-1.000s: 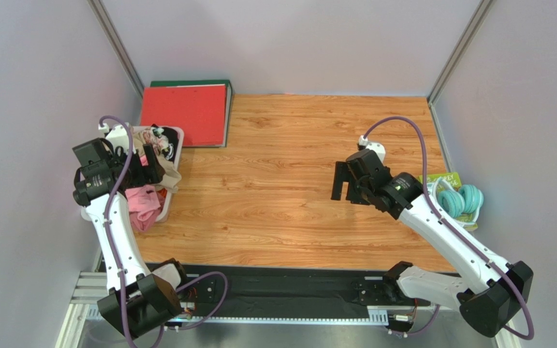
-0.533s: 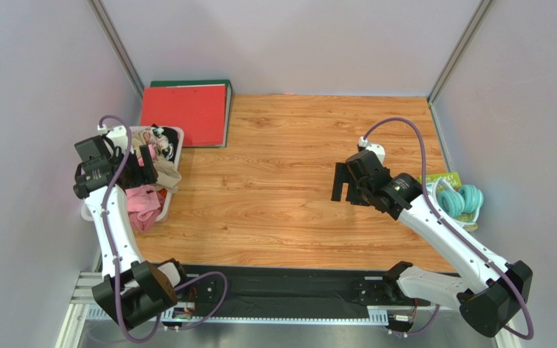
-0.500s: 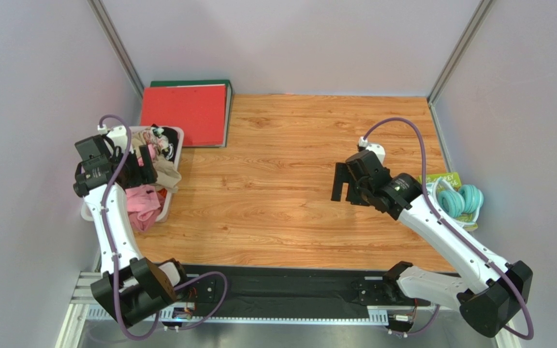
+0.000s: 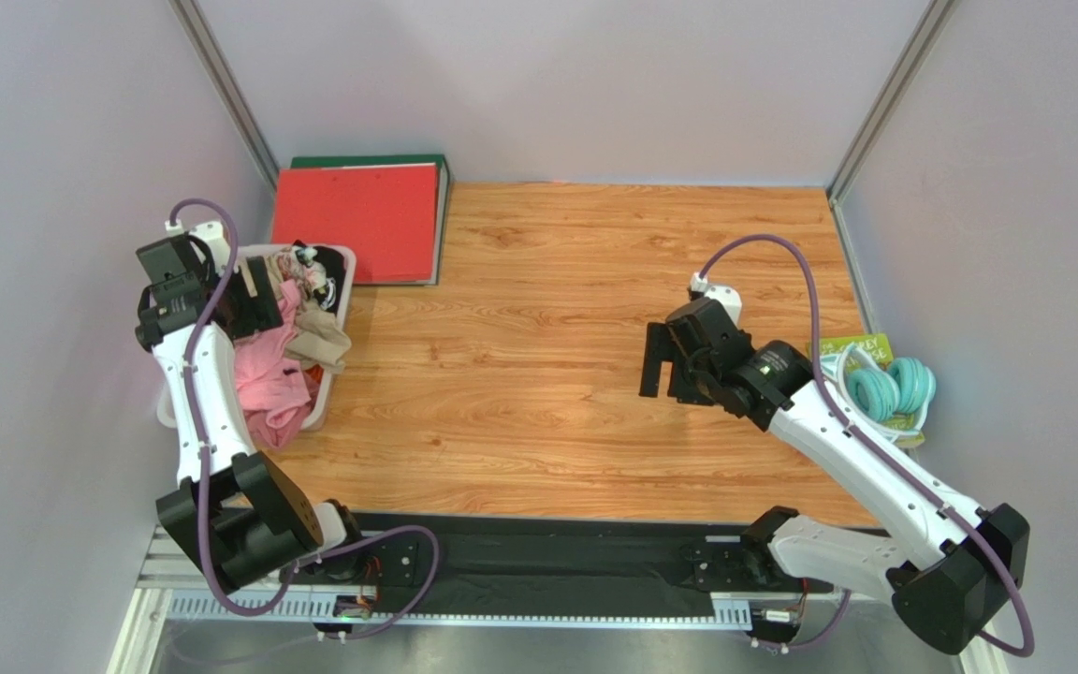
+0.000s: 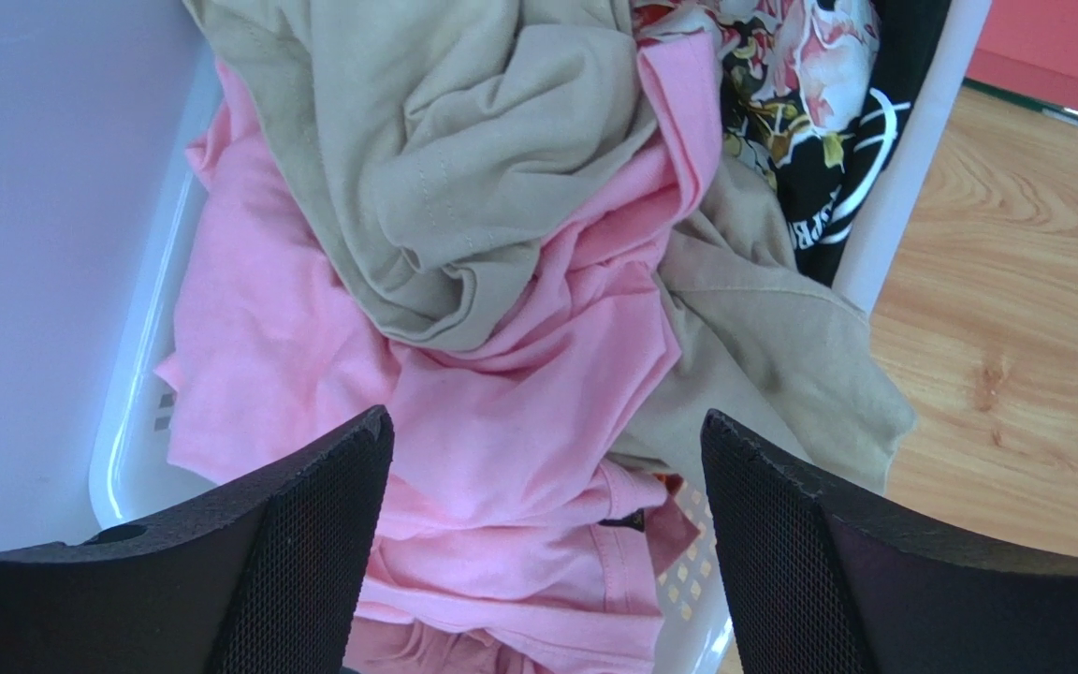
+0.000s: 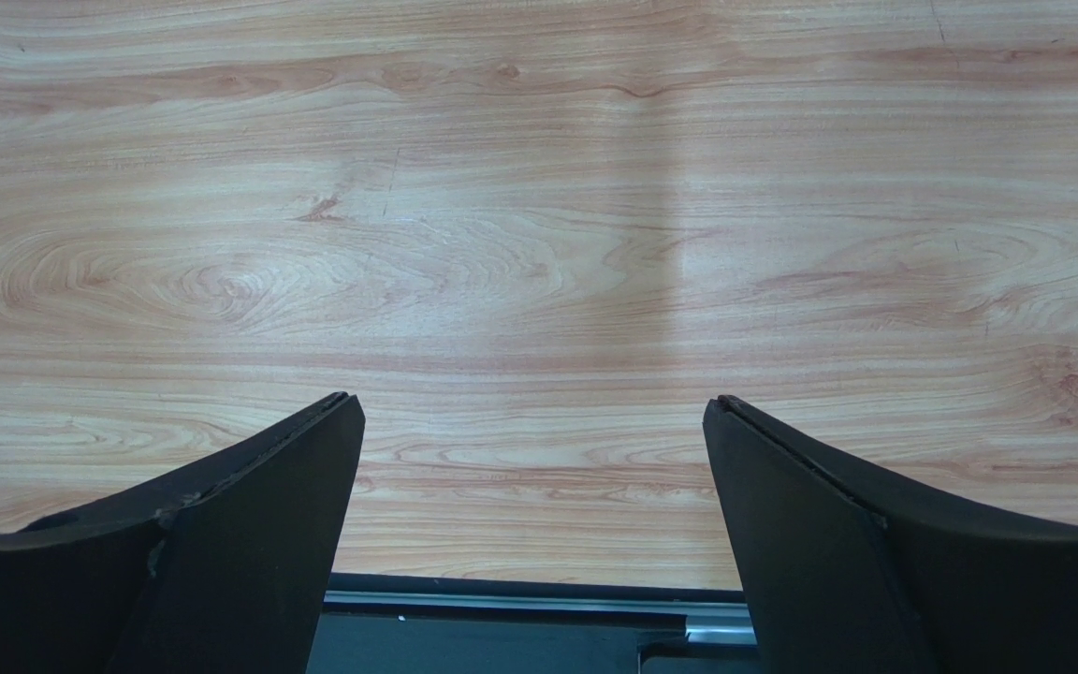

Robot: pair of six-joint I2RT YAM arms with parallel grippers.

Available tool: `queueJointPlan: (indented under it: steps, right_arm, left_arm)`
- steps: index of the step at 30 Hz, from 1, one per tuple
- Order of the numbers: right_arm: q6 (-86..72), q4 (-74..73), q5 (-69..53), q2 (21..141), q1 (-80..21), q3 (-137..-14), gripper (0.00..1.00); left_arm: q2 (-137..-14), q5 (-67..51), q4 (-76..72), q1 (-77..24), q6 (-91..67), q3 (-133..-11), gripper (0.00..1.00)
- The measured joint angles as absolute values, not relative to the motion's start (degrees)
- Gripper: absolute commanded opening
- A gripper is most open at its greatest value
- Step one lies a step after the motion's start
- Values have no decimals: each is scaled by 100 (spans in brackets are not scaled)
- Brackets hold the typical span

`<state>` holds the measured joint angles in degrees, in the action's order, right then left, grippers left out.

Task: Fold and stack the t-shirts
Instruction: Grab the tshirt from the pile

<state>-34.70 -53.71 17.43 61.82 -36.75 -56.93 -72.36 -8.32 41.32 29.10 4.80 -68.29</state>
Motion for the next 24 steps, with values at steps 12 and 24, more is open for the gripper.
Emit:
queueJointPlan:
  steps: [12, 24]
  right_arm:
    - [-3474, -5306, 1723, 6165, -3710, -5607, 92]
    - [-3474, -5310, 1721, 6160, -3712, -5607, 89]
  left_arm:
    - [-7745, -438, 3776, 2910, 287, -6897, 72]
    - [-7985, -298, 3527, 2910, 220, -6899, 64]
